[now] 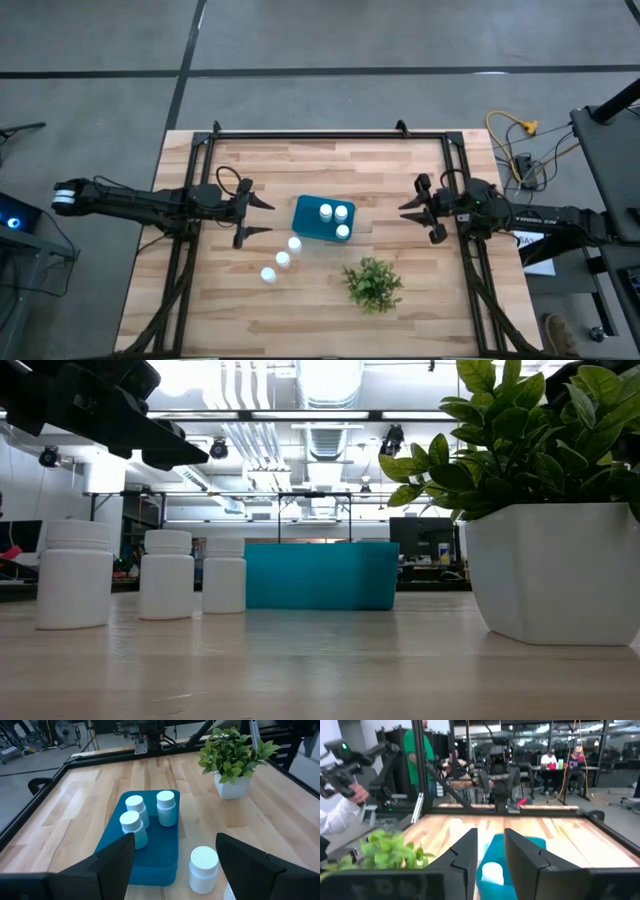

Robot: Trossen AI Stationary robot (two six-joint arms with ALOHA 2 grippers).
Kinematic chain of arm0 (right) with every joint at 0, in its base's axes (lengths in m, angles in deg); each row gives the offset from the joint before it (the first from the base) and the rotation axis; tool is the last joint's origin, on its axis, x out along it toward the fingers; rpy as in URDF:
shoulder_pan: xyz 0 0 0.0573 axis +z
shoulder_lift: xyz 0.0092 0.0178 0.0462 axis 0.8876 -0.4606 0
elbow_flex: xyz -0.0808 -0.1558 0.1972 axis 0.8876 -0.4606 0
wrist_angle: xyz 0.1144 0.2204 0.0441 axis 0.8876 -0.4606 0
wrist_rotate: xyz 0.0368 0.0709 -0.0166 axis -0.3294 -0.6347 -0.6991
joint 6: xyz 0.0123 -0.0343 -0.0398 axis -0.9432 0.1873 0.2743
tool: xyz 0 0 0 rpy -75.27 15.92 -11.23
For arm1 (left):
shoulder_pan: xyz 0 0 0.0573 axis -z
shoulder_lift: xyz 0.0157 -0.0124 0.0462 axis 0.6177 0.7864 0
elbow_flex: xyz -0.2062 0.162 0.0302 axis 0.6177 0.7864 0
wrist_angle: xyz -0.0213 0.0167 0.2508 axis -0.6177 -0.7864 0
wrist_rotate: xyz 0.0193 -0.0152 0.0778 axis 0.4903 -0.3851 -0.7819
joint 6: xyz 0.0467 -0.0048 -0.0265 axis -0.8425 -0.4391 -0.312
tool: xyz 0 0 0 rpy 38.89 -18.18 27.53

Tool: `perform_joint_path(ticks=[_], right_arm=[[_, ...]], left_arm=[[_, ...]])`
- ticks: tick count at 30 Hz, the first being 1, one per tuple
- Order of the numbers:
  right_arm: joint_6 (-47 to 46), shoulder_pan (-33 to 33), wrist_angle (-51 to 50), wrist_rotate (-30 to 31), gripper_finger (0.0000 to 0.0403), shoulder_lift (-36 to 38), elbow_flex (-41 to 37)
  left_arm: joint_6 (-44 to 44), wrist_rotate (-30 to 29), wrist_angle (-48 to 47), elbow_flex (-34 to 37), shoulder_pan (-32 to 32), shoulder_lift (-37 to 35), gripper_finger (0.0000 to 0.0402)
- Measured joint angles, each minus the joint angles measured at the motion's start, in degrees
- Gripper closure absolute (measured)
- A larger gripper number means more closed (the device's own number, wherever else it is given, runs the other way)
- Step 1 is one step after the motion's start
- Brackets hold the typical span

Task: Pick and place pill bottles into a basket
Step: Put the white pill bottle in the blue bin

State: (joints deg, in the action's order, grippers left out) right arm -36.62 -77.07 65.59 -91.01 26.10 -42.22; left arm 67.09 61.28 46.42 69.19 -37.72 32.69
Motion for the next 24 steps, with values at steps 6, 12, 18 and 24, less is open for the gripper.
perform_joint_path(ticks=[6,12,18,24], right_arm=[[1.1,0.0,-2.6,2.2,0.0333,0.0,0.0],[2.0,0.0,-4.9,5.3,0.0343,0.0,0.0],[3.3,0.0,-6.5,5.6,0.0362,0.0,0.0],[4.2,0.0,-7.2,5.8,0.0392,0.0,0.0]], left_arm=[[0.0,0.0,0.0,0.0,0.0,0.0,0.014],[0.0,0.0,0.0,0.0,0.0,0.0,0.014],[0.0,0.0,0.0,0.0,0.0,0.0,0.014],[0.0,0.0,0.0,0.1,0.0,0.0,0.014]])
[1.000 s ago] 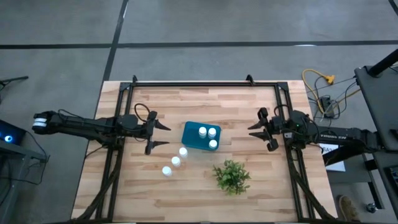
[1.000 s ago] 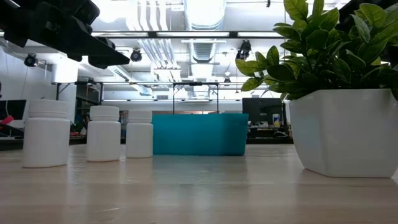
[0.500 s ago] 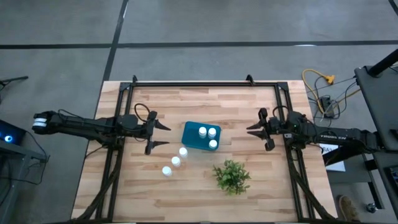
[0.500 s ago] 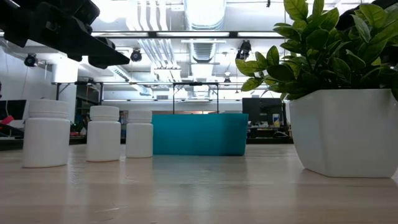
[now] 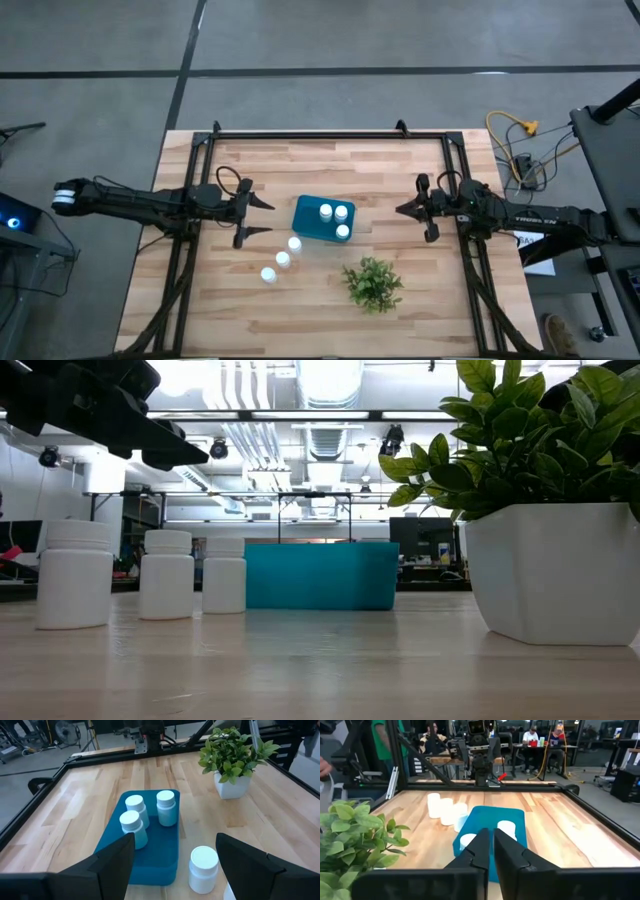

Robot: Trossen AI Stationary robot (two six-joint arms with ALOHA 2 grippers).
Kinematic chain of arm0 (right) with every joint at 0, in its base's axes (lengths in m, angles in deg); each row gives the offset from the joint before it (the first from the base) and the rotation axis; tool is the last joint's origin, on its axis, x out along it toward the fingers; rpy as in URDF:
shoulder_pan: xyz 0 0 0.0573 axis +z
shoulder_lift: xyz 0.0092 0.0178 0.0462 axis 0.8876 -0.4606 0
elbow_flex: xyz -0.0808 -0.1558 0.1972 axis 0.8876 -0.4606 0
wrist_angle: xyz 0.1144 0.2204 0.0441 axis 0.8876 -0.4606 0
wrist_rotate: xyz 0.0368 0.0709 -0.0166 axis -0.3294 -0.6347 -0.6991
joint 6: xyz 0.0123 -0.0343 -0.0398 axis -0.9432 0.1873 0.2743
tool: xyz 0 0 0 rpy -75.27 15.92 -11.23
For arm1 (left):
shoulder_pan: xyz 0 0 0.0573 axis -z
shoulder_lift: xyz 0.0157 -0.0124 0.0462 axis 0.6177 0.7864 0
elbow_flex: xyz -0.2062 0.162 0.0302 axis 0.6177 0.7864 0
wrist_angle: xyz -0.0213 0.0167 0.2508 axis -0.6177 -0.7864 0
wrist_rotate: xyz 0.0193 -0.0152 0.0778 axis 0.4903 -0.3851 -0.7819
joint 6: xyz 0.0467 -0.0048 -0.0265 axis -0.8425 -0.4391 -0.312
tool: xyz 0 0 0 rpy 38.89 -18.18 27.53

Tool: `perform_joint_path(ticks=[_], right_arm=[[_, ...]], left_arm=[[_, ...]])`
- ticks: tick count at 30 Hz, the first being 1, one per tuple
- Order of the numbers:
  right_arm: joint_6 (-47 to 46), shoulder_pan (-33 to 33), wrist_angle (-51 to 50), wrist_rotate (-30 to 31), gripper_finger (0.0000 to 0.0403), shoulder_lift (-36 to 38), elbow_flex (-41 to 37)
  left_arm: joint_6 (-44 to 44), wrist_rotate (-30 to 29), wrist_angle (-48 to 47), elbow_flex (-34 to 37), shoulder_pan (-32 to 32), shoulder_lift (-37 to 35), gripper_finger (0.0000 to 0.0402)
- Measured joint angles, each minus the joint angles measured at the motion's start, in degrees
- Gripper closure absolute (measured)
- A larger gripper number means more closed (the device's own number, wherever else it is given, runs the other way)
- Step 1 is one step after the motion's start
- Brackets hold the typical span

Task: Pick and place pill bottles into a basket
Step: Put the white pill bottle in the blue bin

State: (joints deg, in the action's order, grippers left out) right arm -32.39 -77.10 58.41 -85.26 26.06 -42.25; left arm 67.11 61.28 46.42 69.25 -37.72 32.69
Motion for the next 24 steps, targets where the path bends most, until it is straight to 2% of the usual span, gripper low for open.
perform_joint_path(ticks=[8,24], right_arm=[[1.0,0.0,0.6,0.0,0.0394,1.2,0.0],[-0.9,0.0,-0.3,0.2,0.0394,10.8,-0.3]], left_arm=[[0.0,0.0,0.0,0.0,0.0,0.0,0.014],[0.0,0.0,0.0,0.0,0.0,0.0,0.014]])
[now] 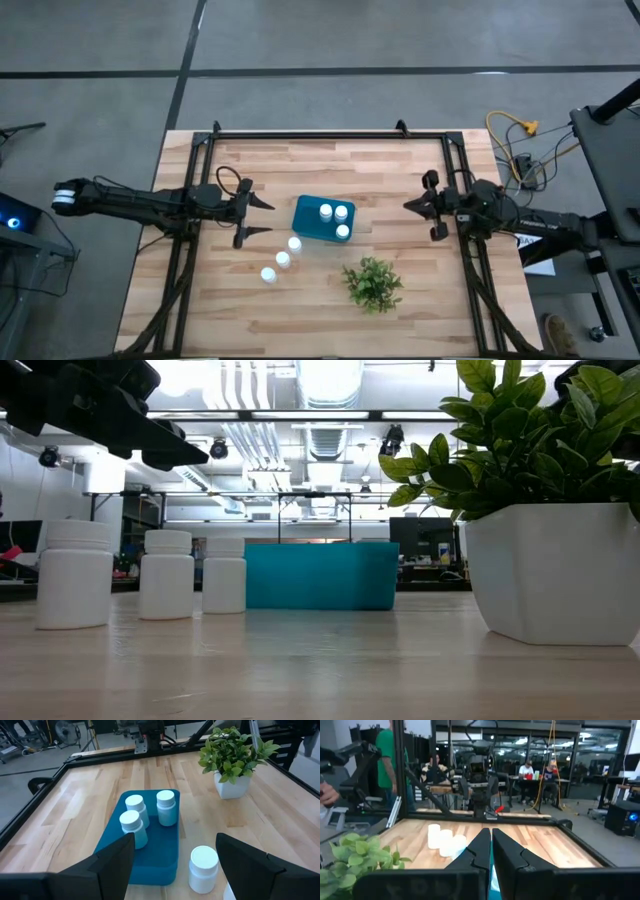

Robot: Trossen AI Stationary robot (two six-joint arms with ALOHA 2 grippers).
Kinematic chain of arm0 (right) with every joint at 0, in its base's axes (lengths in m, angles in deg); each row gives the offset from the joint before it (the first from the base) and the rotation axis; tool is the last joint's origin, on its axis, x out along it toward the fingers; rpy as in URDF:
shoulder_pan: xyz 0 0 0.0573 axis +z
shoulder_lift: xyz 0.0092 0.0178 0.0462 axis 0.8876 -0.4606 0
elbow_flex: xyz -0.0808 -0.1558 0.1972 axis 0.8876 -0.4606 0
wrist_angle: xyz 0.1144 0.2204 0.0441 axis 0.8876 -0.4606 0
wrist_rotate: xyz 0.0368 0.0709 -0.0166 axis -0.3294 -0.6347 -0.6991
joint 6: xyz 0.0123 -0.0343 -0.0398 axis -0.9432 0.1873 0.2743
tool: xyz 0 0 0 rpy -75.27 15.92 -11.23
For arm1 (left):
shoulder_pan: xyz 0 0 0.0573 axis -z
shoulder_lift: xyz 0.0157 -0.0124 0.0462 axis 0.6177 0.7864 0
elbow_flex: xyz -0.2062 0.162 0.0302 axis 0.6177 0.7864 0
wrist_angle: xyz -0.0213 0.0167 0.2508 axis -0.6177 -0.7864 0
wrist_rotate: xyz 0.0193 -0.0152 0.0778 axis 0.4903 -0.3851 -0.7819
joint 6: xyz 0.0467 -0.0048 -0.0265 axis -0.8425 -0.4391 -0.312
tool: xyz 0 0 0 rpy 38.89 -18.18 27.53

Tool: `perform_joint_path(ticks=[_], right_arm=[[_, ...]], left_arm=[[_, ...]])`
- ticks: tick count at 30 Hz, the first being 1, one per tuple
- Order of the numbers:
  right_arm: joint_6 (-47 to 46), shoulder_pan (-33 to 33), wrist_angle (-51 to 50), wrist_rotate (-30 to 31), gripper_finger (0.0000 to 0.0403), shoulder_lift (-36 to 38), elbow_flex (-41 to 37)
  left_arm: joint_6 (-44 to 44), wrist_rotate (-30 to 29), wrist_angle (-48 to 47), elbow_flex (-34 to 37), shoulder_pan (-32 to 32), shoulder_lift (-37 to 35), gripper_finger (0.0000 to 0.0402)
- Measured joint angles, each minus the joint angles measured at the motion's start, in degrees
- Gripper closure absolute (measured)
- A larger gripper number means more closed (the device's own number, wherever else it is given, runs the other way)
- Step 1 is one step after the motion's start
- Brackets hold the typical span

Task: Pick and place pill bottles into a basket
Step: Put the white pill bottle in the blue bin

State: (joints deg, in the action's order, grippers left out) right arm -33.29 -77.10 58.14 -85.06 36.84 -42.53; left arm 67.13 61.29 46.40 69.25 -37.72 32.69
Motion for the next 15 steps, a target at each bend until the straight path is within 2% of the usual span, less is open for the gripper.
perform_joint_path(ticks=[3,6,15], right_arm=[[-0.2,0.0,-3.8,0.8,0.0394,1.9,0.1],[-0.8,0.0,-9.8,4.3,0.0394,3.9,0.5],[-1.5,0.0,-15.8,4.7,0.0394,10.2,1.2]], left_arm=[[0.0,0.0,0.0,0.0,0.0,0.0,0.014],[0.0,0.0,0.0,0.0,0.0,0.0,0.014],[0.0,0.0,0.0,0.0,0.0,0.0,0.014]])
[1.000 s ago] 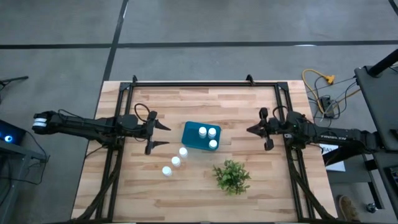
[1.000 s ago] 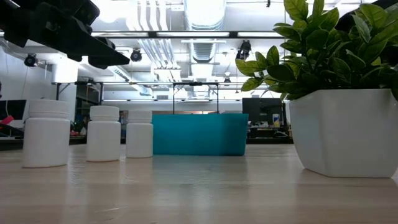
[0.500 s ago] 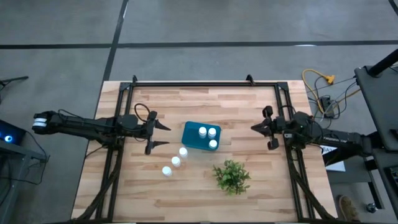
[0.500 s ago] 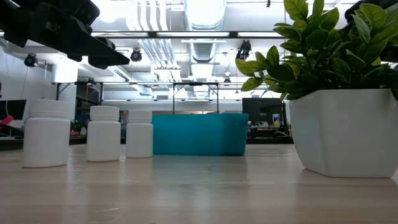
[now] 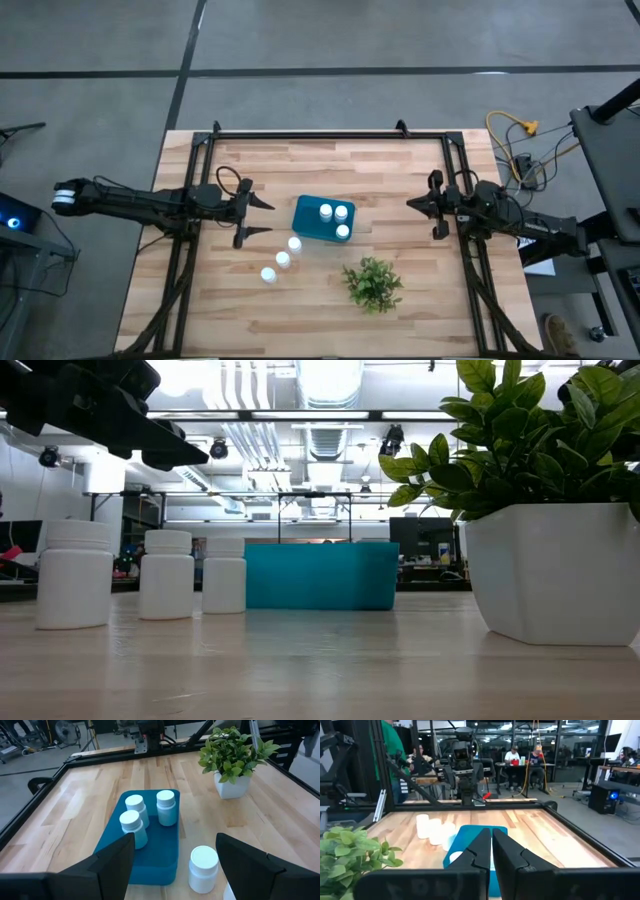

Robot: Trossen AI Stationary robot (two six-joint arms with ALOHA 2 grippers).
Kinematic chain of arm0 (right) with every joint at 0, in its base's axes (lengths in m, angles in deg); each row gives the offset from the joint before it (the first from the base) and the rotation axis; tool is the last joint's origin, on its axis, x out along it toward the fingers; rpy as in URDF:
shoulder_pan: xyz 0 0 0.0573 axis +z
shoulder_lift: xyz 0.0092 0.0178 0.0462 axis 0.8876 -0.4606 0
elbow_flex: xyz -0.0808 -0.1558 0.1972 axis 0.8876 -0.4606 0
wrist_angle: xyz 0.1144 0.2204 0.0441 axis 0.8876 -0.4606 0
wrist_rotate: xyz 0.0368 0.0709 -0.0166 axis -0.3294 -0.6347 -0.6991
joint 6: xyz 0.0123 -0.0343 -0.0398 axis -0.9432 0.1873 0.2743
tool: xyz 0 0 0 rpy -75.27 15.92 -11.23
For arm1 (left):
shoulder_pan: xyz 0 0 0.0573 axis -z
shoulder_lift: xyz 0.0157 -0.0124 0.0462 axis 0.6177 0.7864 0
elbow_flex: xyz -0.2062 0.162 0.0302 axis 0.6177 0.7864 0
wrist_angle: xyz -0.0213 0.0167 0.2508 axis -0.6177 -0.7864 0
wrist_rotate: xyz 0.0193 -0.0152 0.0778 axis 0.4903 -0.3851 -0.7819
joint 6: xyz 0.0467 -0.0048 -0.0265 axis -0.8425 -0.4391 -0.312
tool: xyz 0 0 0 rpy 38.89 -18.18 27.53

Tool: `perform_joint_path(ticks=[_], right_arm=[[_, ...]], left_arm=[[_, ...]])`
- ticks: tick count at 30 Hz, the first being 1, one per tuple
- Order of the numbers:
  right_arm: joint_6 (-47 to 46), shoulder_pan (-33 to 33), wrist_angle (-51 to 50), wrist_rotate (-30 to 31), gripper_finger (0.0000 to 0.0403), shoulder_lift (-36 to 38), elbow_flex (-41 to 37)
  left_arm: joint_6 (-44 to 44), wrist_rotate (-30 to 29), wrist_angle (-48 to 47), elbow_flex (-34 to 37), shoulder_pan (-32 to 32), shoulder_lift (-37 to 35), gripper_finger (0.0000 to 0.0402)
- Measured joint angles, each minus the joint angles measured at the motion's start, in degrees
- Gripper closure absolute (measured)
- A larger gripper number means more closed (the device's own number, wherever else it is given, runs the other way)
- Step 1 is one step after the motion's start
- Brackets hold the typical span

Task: Pick and place pill bottles into a basket
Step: Put the white pill bottle in the blue bin

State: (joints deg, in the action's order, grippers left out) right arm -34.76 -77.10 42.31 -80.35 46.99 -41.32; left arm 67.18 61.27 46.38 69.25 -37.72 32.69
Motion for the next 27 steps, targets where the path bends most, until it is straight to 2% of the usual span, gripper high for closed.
perform_joint_path(ticks=[27], right_arm=[[-3.1,0.0,-1.9,-0.6,0.0394,0.8,-0.1]], left_arm=[[0.0,0.0,0.2,-0.1,0.0,0.0,0.014]])
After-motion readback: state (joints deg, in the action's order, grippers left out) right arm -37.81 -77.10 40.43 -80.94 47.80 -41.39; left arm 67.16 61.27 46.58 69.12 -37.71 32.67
